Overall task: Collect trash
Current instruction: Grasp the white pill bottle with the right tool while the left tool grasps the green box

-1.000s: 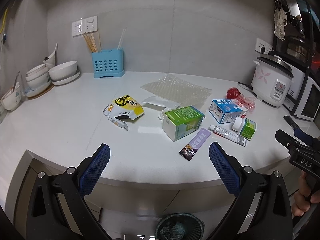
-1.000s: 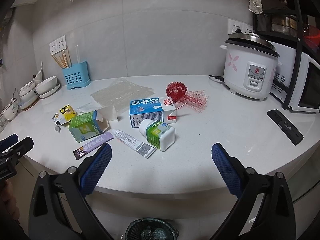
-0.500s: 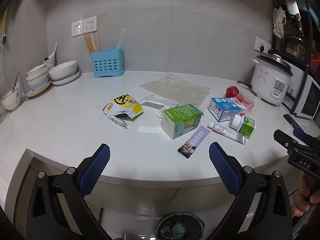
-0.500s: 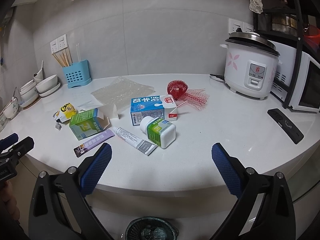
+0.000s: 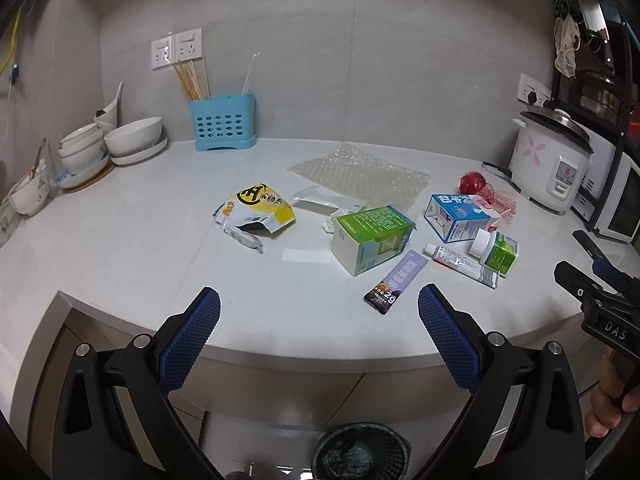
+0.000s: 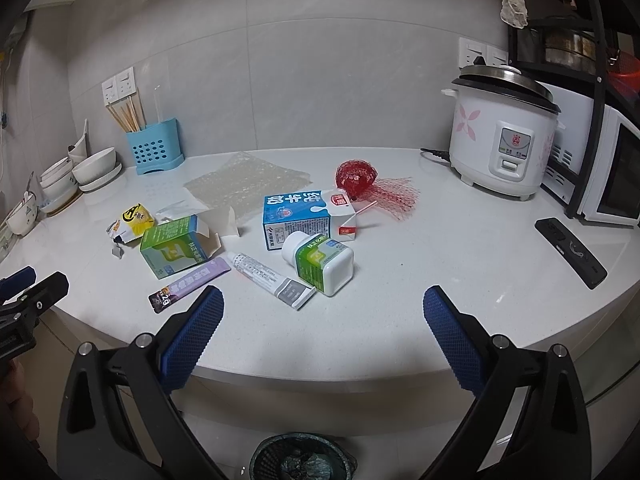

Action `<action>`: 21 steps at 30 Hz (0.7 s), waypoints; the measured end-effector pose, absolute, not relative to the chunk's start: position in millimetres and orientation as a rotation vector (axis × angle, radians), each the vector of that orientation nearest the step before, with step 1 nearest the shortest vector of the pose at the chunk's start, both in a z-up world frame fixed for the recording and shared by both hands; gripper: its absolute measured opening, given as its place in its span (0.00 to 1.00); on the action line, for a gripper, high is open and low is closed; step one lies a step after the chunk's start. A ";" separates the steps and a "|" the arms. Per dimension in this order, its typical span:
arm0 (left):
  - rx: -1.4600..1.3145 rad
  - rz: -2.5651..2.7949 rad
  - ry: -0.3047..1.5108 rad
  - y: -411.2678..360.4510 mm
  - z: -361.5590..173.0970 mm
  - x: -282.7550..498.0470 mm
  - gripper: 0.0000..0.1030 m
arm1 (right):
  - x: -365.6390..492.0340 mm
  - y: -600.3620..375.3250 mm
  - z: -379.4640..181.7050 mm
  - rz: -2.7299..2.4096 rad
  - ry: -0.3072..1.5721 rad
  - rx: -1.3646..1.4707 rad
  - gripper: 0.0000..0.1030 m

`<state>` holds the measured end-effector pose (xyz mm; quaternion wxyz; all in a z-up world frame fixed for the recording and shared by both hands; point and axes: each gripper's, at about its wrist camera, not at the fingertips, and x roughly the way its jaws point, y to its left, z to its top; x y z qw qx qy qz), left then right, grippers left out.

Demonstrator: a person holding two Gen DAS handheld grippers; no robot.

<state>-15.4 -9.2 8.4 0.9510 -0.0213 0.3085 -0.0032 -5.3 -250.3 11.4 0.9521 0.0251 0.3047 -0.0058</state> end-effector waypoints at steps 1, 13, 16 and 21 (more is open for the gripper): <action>-0.043 -0.004 0.632 -9.4 7.8 -14.1 0.94 | -5.0 -250.4 12.3 -0.011 0.621 0.050 0.93; -0.015 -0.040 0.681 -46.5 16.2 54.4 0.95 | 44.6 -260.1 28.7 -0.002 0.686 -0.005 0.93; 0.008 -0.055 0.700 -59.9 12.7 81.5 0.95 | 69.8 -269.7 24.1 -0.014 0.747 0.030 0.93; 0.026 -0.104 0.754 -73.8 2.5 120.2 0.95 | 104.1 -272.3 14.4 -0.035 0.814 0.039 0.93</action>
